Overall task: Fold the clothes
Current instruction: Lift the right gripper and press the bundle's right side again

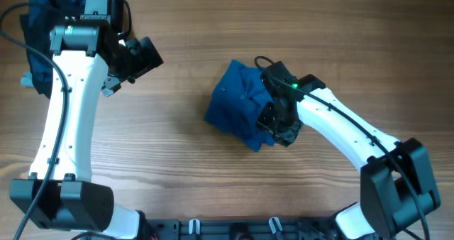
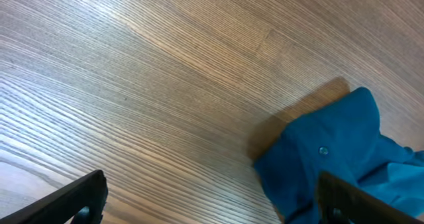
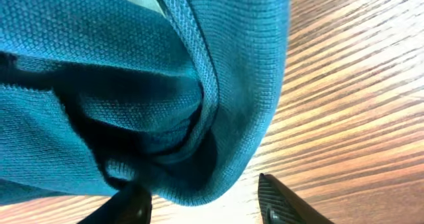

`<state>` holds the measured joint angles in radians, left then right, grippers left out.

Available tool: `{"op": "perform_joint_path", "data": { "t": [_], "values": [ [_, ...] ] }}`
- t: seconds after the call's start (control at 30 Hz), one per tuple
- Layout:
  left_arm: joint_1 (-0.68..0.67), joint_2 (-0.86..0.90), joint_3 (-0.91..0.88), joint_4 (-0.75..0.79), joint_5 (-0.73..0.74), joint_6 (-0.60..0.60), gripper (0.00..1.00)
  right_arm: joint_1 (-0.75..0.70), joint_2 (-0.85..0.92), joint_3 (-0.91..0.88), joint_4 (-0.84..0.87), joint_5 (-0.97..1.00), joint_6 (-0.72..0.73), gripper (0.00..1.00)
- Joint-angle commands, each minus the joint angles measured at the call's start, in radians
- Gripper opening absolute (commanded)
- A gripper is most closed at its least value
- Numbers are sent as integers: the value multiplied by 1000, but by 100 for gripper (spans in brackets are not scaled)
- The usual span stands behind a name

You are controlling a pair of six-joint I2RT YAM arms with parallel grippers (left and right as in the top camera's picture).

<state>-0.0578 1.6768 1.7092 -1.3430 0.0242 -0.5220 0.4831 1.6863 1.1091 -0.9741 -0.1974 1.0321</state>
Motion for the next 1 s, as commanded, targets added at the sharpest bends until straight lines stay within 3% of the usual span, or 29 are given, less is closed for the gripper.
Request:
{"op": "perform_joint_path", "data": {
  "t": [0.0,0.17,0.37,0.53,0.97],
  "values": [
    [4,8,4,-1,4,-6,100,2,-73,-2,24,25,14,52],
    [4,8,4,10,4,-6,100,0,-266,5,40,76,-8,60],
    [4,8,4,-9,4,-6,100,0,-152,-95,64,137,197,59],
    [4,8,4,-8,4,-6,100,0,-72,-120,122,115,198,59],
    [4,8,3,-8,4,-6,100,2,-72,-154,196,142,241,55]
  ]
}}
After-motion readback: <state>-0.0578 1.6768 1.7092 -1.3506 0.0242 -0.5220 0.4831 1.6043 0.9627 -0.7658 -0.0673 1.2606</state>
